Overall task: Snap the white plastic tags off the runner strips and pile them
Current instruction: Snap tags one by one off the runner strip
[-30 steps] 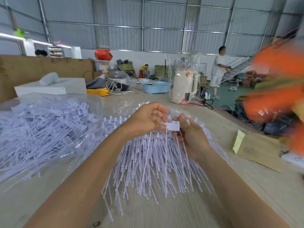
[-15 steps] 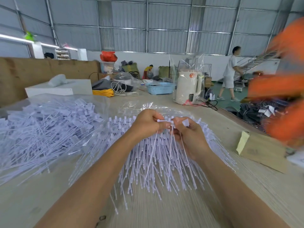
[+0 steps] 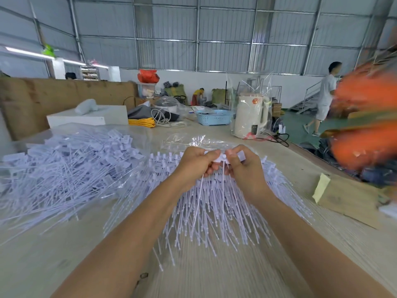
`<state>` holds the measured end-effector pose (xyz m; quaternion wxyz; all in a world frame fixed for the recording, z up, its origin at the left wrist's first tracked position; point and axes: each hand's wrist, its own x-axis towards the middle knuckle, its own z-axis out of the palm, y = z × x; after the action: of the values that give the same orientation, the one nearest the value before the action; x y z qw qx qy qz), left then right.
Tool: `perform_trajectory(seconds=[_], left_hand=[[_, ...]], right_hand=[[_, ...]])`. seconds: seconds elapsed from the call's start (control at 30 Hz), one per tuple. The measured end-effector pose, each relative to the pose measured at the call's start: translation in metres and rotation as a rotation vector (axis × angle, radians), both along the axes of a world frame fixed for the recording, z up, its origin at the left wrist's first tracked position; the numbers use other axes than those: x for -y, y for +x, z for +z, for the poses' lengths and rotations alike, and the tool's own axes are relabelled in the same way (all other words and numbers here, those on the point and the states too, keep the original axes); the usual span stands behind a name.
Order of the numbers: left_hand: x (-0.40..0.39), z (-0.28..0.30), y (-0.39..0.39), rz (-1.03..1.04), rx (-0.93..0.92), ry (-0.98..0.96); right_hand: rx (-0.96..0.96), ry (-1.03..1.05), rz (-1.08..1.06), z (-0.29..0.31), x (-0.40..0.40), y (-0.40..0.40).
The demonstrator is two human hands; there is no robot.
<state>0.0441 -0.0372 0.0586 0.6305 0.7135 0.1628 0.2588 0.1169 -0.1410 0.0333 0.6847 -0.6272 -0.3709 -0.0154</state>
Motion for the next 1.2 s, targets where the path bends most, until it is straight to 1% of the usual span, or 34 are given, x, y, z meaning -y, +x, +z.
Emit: perform_trajectory(seconds=[0.13, 0.23, 0.33, 0.4, 0.47, 0.5, 0.57, 0.6, 0.63, 0.7, 0.73, 0.8, 0.83, 0.87, 0.9, 0.97, 1.03, 1.1, 1.13, 1.2], left_hand=[[0.002, 0.005, -0.003, -0.034, 0.011, -0.208], [0.003, 0.011, -0.005, -0.094, -0.021, -0.349], [0.003, 0.015, -0.007, -0.152, -0.046, -0.498], [0.001, 0.017, -0.008, -0.154, -0.039, -0.528], [0.000, 0.018, -0.009, -0.136, -0.028, -0.476], [-0.001, 0.018, -0.010, -0.112, -0.025, -0.420], [-0.009, 0.014, -0.010, 0.015, -0.041, -0.233], [-0.016, 0.010, -0.011, 0.113, -0.065, -0.143], [-0.025, 0.004, -0.013, 0.198, -0.087, -0.101], [-0.038, -0.008, -0.019, 0.256, -0.088, -0.129], [-0.041, -0.012, -0.021, 0.245, -0.063, -0.143], [-0.038, -0.012, -0.022, 0.183, 0.005, -0.148], [-0.034, -0.009, -0.021, 0.158, 0.027, -0.133], [-0.029, -0.004, -0.019, 0.146, 0.034, -0.114], [-0.026, 0.000, -0.016, 0.135, 0.040, -0.111], [-0.019, 0.009, -0.011, 0.098, 0.057, -0.193], [-0.012, 0.016, -0.010, 0.070, 0.056, -0.280], [-0.007, 0.018, -0.010, 0.070, 0.051, -0.289], [-0.005, 0.018, -0.010, 0.078, 0.058, -0.290], [-0.004, 0.019, -0.011, 0.096, 0.081, -0.319]], right_hand=[[0.186, -0.049, -0.170, 0.007, -0.004, -0.007], [0.340, -0.066, -0.245, 0.013, -0.003, -0.012], [0.566, -0.087, -0.299, 0.020, -0.001, -0.020], [0.657, -0.110, -0.316, 0.022, 0.000, -0.022], [0.674, -0.121, -0.309, 0.024, 0.001, -0.024], [0.671, -0.132, -0.301, 0.024, 0.001, -0.025], [0.621, -0.141, -0.290, 0.028, 0.003, -0.030], [0.555, -0.112, -0.290, 0.034, 0.005, -0.031], [0.472, -0.051, -0.292, 0.044, 0.010, -0.032], [0.291, 0.124, -0.288, 0.071, 0.023, -0.027], [0.178, 0.249, -0.254, 0.086, 0.031, -0.023], [-0.063, 0.544, -0.121, 0.110, 0.045, -0.015], [-0.150, 0.629, -0.070, 0.116, 0.050, -0.010], [-0.211, 0.621, -0.051, 0.115, 0.051, -0.007], [-0.262, 0.527, -0.055, 0.111, 0.051, -0.007], [-0.327, 0.228, -0.069, 0.094, 0.044, -0.009], [-0.331, 0.039, -0.019, 0.072, 0.031, -0.011], [-0.336, -0.039, 0.060, 0.055, 0.016, -0.018], [-0.357, -0.044, 0.101, 0.049, 0.009, -0.022], [-0.397, 0.012, 0.175, 0.043, -0.005, -0.030]])
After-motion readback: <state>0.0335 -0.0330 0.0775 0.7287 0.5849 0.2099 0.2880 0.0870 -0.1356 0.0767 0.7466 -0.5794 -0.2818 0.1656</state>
